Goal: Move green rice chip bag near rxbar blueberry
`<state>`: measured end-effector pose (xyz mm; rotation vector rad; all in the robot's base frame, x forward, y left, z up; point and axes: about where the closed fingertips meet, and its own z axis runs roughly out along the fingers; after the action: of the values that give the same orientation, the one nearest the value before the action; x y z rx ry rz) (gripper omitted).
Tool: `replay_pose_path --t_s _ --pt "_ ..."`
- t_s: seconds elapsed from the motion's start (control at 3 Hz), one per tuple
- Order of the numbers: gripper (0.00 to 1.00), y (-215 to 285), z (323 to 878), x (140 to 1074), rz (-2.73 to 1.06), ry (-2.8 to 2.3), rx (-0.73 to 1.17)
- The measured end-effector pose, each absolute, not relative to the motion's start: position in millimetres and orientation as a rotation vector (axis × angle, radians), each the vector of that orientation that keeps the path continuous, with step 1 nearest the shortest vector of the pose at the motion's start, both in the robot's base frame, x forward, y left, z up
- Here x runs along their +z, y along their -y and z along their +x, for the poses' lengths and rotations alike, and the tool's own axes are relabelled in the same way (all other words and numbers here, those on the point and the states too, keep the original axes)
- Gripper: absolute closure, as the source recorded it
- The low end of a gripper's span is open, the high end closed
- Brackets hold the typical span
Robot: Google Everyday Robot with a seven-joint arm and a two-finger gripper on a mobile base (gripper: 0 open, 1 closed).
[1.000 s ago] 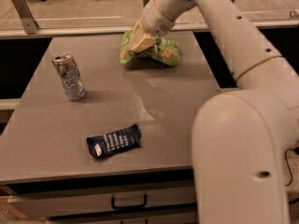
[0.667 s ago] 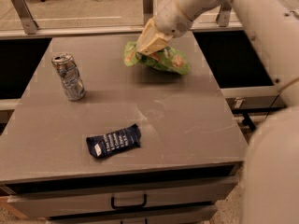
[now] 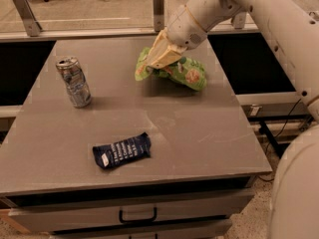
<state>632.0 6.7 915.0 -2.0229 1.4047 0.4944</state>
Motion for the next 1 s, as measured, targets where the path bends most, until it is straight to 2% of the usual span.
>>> replay_pose_path --t_s 0.67,1.0 --pt "1.00 -22 593 916 -1.967 -1.438 0.594" --pt "1.00 -49 548 894 -1.924 -1.471 0.742"
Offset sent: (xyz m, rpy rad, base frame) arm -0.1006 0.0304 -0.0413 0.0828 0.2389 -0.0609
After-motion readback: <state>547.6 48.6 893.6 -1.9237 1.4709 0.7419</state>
